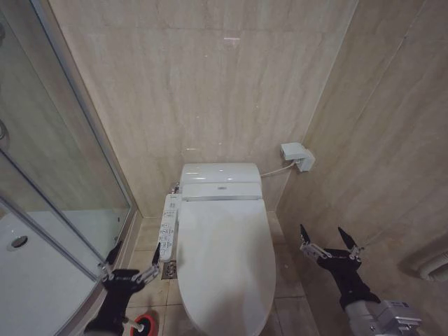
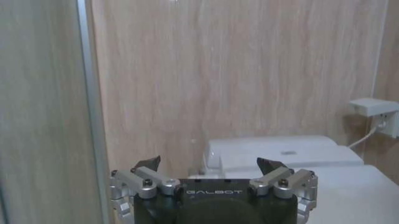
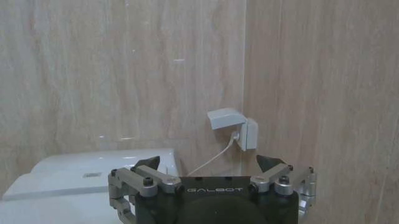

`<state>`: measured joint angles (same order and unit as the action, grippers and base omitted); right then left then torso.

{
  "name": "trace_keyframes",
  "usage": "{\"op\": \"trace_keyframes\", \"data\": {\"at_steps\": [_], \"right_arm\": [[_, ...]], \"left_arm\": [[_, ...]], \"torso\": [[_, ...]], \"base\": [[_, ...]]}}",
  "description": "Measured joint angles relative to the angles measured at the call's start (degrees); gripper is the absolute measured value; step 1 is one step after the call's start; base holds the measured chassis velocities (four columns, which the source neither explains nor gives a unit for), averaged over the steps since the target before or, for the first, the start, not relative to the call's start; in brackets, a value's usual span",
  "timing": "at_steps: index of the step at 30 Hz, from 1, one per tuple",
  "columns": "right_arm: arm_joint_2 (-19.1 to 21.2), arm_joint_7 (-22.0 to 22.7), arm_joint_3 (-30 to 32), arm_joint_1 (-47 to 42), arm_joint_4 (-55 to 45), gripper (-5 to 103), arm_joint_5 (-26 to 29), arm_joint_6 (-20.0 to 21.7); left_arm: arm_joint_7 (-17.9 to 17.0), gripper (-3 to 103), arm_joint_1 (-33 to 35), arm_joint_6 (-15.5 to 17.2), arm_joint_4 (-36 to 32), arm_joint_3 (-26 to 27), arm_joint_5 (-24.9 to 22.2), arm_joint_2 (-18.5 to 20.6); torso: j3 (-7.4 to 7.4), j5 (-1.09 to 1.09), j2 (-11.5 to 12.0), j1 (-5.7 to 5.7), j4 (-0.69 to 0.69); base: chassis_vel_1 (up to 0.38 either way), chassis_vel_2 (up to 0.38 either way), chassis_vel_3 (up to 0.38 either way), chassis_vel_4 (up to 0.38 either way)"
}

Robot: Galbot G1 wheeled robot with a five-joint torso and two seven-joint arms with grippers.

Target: Open the toilet lid, clean the toilet bowl with a toilet brush, close the toilet lid, and flush.

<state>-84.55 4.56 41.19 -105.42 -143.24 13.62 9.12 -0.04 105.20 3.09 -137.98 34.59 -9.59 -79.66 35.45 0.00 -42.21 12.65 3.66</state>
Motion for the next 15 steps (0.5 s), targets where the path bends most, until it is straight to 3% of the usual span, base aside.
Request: {"op": "trace_keyframes", "data": {"at_steps": [1,2,6,10,15], "right_arm": [[0.0,0.0,0.0,0.0,0.0,100,0.0,0.0],[0.0,0.0,0.0,0.0,0.0,100,0.0,0.0],[0.0,0.0,0.0,0.0,0.0,100,0.0,0.0],[0.0,0.0,0.0,0.0,0.0,100,0.0,0.0],[0.0,0.0,0.0,0.0,0.0,100,0.0,0.0]], "left_arm": [[0.6,100,-1.9,2.0,0.8,0.2,-1.0,0.0],[0.6,100,-1.9,2.0,0.8,0.2,-1.0,0.0],[3.3,100,-10.0,10.3,3.9,0.9,-5.1,-0.1],[3.7,99,-11.0,11.4,4.3,1.0,-5.7,-0.1],[4.4,99,-10.9,10.5,4.3,1.5,-6.3,0.1]], "torso": [[0.00,0.00,0.0,0.00,0.00],[0.00,0.00,0.0,0.00,0.00],[0.00,-0.01,0.0,0.00,0.03],[0.00,0.00,0.0,0.00,0.00],[0.00,-0.01,0.0,0.00,0.01]], "base": [[0.000,0.000,0.000,0.000],[0.000,0.000,0.000,0.000],[0.000,0.000,0.000,0.000],[0.000,0.000,0.000,0.000],[0.000,0.000,0.000,0.000]]}}
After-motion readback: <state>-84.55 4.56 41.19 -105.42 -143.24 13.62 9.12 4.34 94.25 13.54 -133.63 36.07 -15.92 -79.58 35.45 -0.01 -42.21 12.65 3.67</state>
